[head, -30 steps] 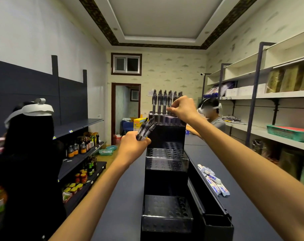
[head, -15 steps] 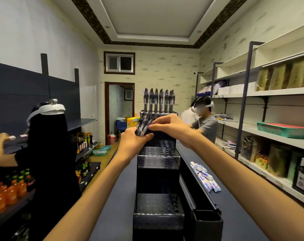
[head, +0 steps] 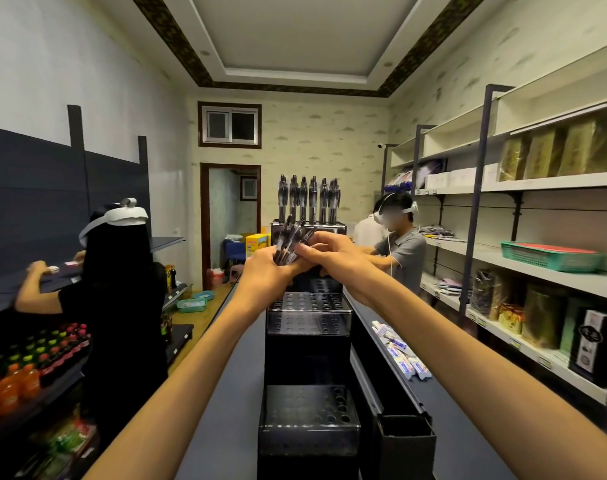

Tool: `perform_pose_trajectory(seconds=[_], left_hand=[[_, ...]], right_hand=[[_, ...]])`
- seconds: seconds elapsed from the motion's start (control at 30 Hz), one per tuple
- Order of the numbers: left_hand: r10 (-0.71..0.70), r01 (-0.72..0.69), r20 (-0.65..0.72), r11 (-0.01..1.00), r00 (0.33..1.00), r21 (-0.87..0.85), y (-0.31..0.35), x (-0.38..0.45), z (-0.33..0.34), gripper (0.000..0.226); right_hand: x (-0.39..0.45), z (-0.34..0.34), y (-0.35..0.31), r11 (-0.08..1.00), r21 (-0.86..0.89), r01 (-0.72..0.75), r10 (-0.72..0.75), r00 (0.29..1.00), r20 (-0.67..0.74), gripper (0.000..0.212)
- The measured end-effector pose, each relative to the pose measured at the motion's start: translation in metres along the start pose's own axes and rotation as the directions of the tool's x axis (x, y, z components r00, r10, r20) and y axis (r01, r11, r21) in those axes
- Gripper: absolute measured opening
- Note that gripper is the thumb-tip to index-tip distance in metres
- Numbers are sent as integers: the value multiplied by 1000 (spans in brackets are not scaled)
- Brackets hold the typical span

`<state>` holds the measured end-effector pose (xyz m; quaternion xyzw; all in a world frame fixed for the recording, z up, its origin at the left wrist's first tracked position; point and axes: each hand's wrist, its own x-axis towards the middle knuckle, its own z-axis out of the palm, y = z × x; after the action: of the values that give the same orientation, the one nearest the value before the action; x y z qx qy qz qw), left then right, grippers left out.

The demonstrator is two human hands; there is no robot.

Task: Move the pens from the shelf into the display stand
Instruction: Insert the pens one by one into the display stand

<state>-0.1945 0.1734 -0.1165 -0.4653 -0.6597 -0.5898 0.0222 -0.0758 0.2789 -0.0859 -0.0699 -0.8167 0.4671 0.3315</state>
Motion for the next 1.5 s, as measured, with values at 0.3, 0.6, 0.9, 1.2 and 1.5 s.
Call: perform_pose_trajectory(seconds=[0.3, 0.6, 0.9, 1.2, 1.5], left_hand=[[50, 19, 229, 957, 972, -288, -8, 5, -5, 34], [-101, 128, 85, 882, 991, -453, -13, 12, -11, 39], [-92, 68, -107, 976, 990, -207, -25, 9, -18, 39], [-198, 205, -129, 978, 972, 44, -35, 9, -21, 34], [-94, 127, -127, 951, 987, 281, -29, -2, -32, 32]], right_hand=[[1, 5, -4, 983, 178, -55, 60, 998, -26, 16], [5, 3, -6, 936, 351, -22, 54, 995, -82, 14], [39, -35, -22, 933, 340, 117, 28, 919, -393, 22], [71, -58, -36, 987, 100, 126, -68, 889, -453, 5], [77, -53, -38, 888, -445, 113, -294, 884, -362, 17]])
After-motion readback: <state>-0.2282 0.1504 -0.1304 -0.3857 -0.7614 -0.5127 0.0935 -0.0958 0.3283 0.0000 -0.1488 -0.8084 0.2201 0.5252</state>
